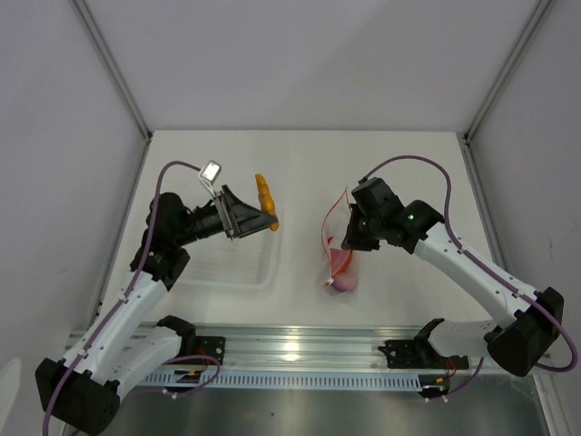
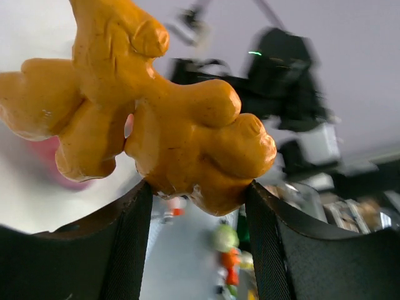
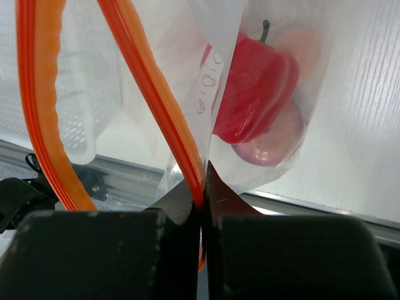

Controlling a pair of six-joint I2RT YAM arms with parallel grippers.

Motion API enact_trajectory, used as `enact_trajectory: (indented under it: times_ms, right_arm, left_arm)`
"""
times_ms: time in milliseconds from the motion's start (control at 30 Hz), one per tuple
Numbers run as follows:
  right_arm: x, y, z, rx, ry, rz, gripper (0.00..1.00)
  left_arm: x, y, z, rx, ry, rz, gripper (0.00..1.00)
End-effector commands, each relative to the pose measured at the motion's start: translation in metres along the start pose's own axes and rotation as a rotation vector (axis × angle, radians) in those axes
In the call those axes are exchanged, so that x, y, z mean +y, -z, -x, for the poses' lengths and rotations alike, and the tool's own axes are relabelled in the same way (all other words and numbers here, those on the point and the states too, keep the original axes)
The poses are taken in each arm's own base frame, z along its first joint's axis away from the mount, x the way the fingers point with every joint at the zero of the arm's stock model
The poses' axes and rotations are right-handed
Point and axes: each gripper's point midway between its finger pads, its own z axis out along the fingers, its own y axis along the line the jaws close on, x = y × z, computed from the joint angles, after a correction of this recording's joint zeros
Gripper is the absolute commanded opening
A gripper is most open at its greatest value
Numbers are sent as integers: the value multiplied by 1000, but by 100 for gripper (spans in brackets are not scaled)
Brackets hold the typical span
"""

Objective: Place the food in the zip-top bag and seal the zipper
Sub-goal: Place the fake vegetable in the zipper food storage bag.

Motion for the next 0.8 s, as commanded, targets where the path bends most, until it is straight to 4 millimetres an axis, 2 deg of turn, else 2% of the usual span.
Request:
enact_trajectory:
  times_ms: [0, 67, 100, 167, 200, 233, 300, 400, 633, 767]
  right_arm:
    - [11, 6, 18, -57, -1, 10, 0]
    - [13, 8, 23, -69, 5, 11, 0]
    - [14, 10, 24, -73, 7, 9, 0]
    - [14, 9, 27, -72, 19, -1, 0]
    - [15, 9, 27, -71, 25, 2, 0]
    - [15, 9, 28, -71, 29, -1, 0]
    - [17, 9, 31, -74, 45, 0, 0]
    - [16, 9, 33, -72, 71, -12, 0]
    - [18, 12, 37, -81, 85, -9, 0]
    - [22, 13, 38, -84, 86, 4, 0]
  left_arm:
    - [-75, 16, -15, 134, -56, -337, 11]
    - [-87, 18, -18, 177, -26, -402, 11]
    - [-99, 24, -21, 194, 0, -464, 11]
    - [-103, 23, -25, 248, 94, -489, 12]
    - [-110, 26, -26, 257, 66, -530, 12]
    - [-107, 22, -29, 293, 91, -526, 13]
    - [-114, 22, -37, 364, 124, -542, 14]
    - [-110, 14, -50, 494, 197, -508, 14]
    - [-95, 0, -64, 572, 277, -425, 13]
    - [-98, -4, -68, 588, 269, -431, 13]
